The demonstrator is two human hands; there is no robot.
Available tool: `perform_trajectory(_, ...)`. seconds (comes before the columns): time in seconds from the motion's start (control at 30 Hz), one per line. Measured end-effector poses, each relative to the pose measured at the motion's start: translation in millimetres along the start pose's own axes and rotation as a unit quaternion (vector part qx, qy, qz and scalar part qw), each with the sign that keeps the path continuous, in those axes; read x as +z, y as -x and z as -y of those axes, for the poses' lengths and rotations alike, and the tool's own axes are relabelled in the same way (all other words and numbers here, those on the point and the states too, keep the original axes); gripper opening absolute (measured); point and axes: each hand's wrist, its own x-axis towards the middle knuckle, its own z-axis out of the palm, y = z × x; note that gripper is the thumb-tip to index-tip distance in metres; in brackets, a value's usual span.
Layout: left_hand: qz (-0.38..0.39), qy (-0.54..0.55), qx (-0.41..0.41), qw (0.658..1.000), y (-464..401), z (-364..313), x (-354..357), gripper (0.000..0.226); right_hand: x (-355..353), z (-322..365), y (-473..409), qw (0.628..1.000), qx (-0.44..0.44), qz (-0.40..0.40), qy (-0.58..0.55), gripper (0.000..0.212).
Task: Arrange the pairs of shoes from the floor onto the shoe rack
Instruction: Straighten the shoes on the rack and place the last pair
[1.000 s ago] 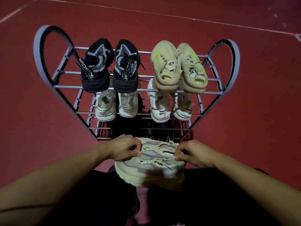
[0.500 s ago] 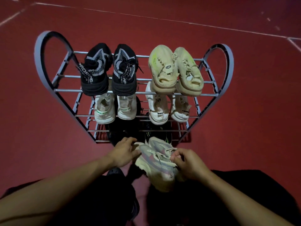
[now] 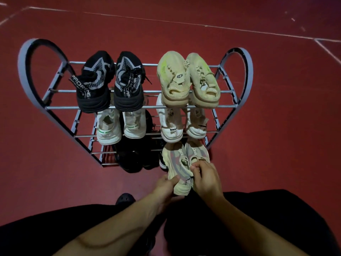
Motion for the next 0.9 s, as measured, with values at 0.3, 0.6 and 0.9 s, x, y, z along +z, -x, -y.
perform_trajectory(0.3, 0.018, 0.021, 0.086, 0.996, -41, -24, -16, 0.033, 32, -14, -38, 0.99, 0.042, -0.011, -0.137, 0.006)
perform_trajectory(0.6, 0.037, 0.07, 0.061, 0.995, -88, -21, -29, 0.037, 63, -53, -60, 0.984, 0.115, -0.063, -0.122, 0.008)
perform_trajectory(0.9, 0.046, 0.097, 0.052, 0.993, -99, -3, -41, 0.03, 61, -74, -40, 0.93, 0.249, 0.17, -0.211, 0.066)
